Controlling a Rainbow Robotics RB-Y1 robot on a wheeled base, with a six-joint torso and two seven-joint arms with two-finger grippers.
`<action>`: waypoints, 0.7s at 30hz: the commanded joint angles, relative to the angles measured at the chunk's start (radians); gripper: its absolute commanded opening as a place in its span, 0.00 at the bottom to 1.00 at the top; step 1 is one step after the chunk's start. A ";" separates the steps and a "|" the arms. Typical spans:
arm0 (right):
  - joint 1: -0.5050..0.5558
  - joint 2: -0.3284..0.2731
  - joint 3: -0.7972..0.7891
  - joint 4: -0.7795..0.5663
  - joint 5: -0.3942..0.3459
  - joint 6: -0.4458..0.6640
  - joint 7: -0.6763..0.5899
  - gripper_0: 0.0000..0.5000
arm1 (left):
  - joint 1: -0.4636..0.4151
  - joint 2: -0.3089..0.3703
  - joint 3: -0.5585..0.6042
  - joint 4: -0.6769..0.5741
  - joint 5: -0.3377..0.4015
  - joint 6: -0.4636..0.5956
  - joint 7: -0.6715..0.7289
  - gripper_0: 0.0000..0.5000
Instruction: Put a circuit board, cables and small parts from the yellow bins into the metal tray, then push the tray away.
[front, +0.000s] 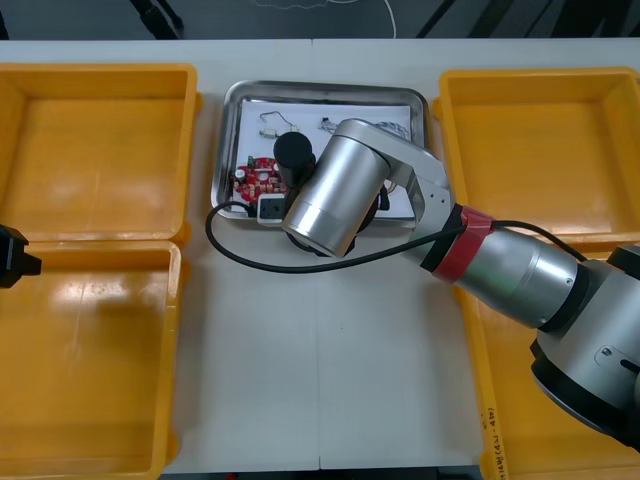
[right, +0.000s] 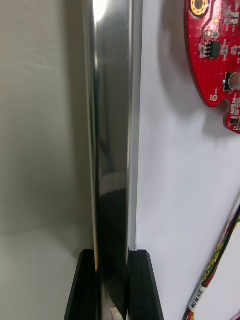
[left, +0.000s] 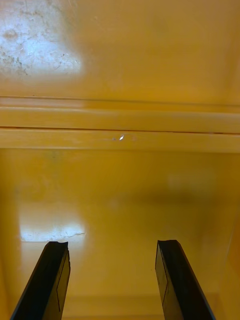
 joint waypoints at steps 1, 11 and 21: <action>-0.059 0.032 -0.039 0.032 -0.008 -0.036 0.050 0.00 | 0.020 0.042 -0.007 -0.031 0.008 0.006 0.004 1.00; -0.090 0.045 -0.063 0.108 -0.008 -0.095 0.083 0.00 | 0.020 0.042 -0.007 -0.031 0.008 0.006 0.004 1.00; -0.108 0.063 -0.091 0.174 0.000 -0.136 0.112 0.00 | 0.020 0.042 -0.007 -0.031 0.008 0.006 0.004 1.00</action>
